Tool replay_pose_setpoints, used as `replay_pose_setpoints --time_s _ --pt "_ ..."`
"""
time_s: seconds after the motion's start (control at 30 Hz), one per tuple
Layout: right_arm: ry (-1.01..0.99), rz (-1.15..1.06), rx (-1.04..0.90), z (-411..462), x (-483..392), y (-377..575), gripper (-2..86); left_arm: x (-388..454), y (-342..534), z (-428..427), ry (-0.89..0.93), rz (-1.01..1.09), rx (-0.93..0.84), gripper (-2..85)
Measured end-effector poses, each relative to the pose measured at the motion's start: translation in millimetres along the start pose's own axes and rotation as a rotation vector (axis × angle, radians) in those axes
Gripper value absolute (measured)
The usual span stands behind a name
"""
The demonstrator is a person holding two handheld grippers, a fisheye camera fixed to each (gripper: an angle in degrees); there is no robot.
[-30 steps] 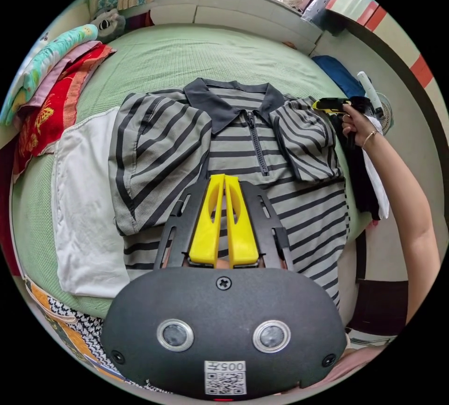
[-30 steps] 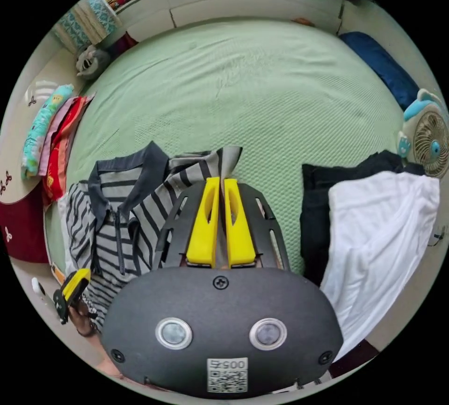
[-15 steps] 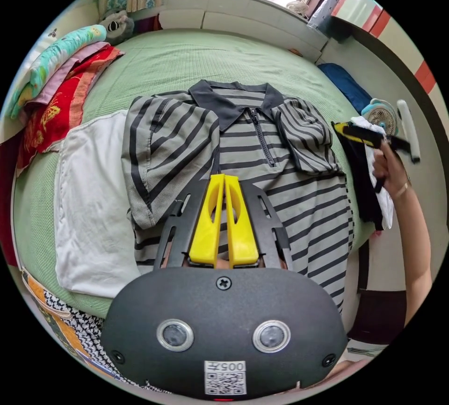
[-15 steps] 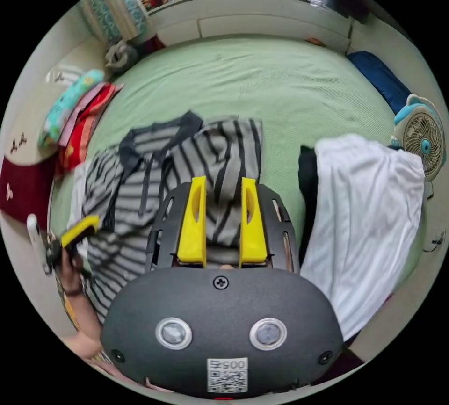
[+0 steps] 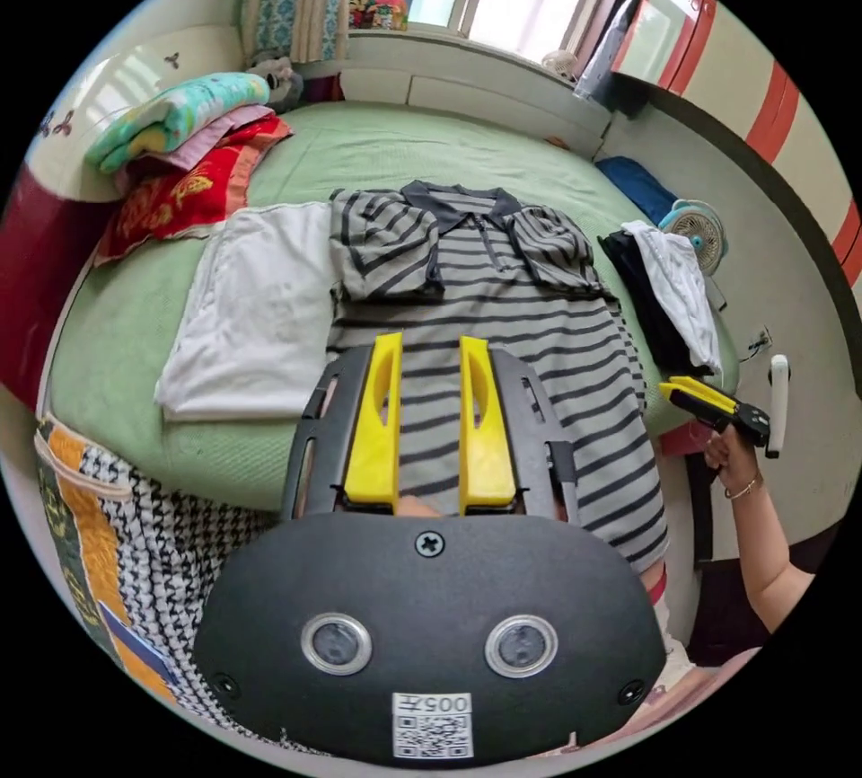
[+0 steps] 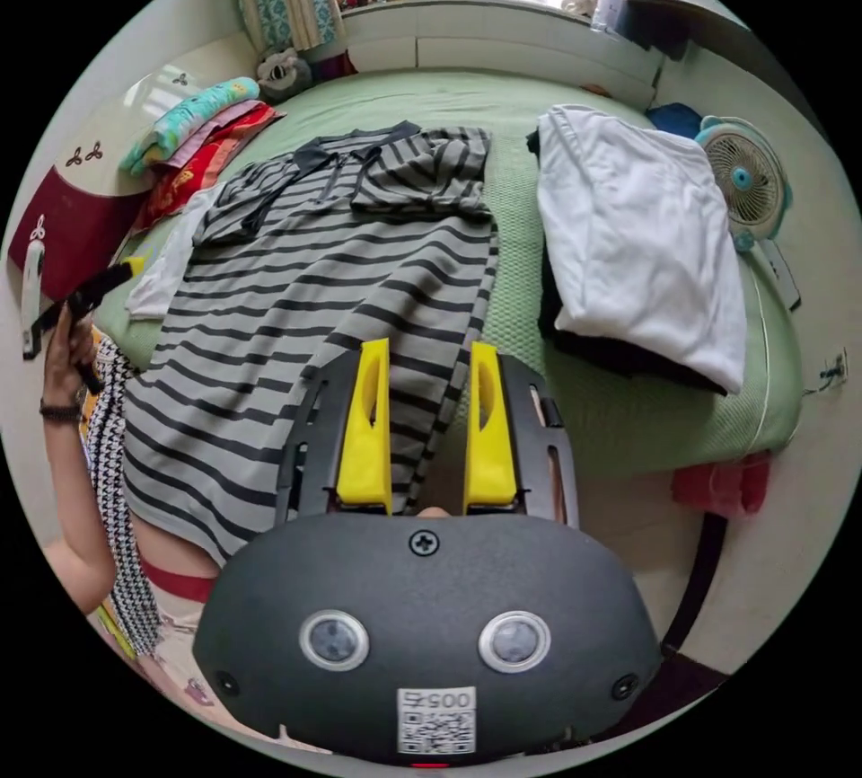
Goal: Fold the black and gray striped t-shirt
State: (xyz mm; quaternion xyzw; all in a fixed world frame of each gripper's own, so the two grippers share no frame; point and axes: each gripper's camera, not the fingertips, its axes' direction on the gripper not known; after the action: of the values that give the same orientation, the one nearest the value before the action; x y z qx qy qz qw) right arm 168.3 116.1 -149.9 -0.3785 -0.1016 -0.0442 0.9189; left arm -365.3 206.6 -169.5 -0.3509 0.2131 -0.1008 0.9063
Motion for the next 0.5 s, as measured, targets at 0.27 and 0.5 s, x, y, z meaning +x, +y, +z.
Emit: replay_pose_setpoints --time_s 0.27,0.5 --pt "0.000 0.163 -0.075 45.8 -1.9 32.1 12.0 -38.5 54.2 37.8 -0.009 -0.142 -0.138 16.8" --pt "0.114 0.063 -0.118 61.4 -28.6 44.1 9.4 -28.0 75.1 64.0 -0.108 -0.141 -0.236 11.9"
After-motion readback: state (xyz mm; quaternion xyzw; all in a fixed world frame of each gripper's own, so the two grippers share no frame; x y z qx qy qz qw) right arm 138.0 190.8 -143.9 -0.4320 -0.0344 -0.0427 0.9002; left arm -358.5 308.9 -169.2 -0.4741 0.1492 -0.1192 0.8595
